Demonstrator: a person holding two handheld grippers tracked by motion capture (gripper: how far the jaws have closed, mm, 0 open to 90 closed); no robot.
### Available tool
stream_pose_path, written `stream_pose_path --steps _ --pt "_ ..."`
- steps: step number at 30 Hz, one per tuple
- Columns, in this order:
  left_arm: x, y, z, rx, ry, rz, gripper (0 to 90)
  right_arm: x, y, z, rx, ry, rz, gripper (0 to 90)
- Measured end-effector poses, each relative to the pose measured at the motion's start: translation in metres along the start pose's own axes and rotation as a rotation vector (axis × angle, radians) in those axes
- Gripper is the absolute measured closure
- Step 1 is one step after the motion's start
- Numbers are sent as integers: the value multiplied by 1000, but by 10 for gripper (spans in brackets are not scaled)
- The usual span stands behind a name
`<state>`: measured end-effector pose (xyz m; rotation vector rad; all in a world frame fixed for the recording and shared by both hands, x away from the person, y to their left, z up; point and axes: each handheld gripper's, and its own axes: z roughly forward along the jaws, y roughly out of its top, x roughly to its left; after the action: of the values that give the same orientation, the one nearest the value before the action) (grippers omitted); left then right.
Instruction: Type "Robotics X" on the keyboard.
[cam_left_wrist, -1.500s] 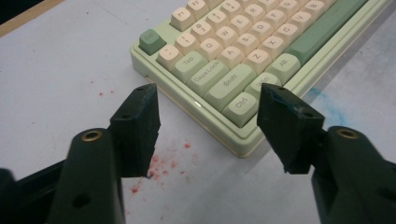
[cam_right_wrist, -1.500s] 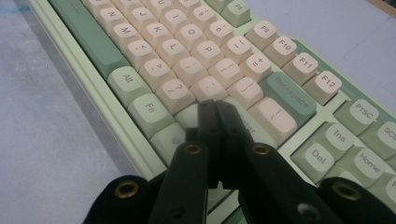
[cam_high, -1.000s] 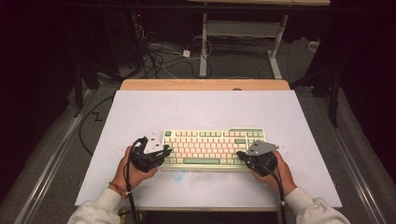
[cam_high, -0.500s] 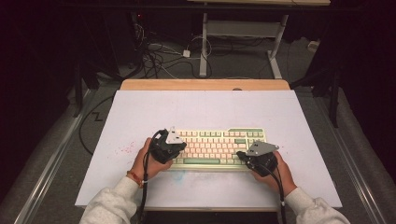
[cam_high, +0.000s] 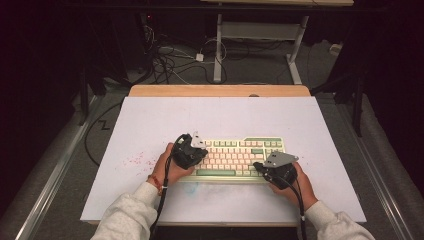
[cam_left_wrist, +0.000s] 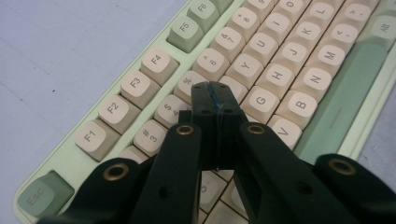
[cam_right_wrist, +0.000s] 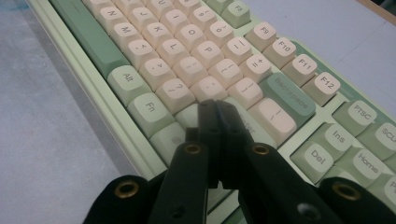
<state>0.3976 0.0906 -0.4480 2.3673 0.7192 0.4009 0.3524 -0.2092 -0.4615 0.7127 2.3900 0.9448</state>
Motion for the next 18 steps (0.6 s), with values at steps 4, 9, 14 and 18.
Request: stream_pose_path --steps 4,9,14,18 --pt "-1 4 3 -4 12 7 870 0 0 0 1 0 -1 900" --pt "-2 5 4 0 11 7 869 0 0 0 1 1 -1 900" --pt "-2 5 4 5 15 15 869 0 0 0 0 0 -3 900" --pt "-2 4 5 10 15 14 867 0 0 0 0 0 -3 900"
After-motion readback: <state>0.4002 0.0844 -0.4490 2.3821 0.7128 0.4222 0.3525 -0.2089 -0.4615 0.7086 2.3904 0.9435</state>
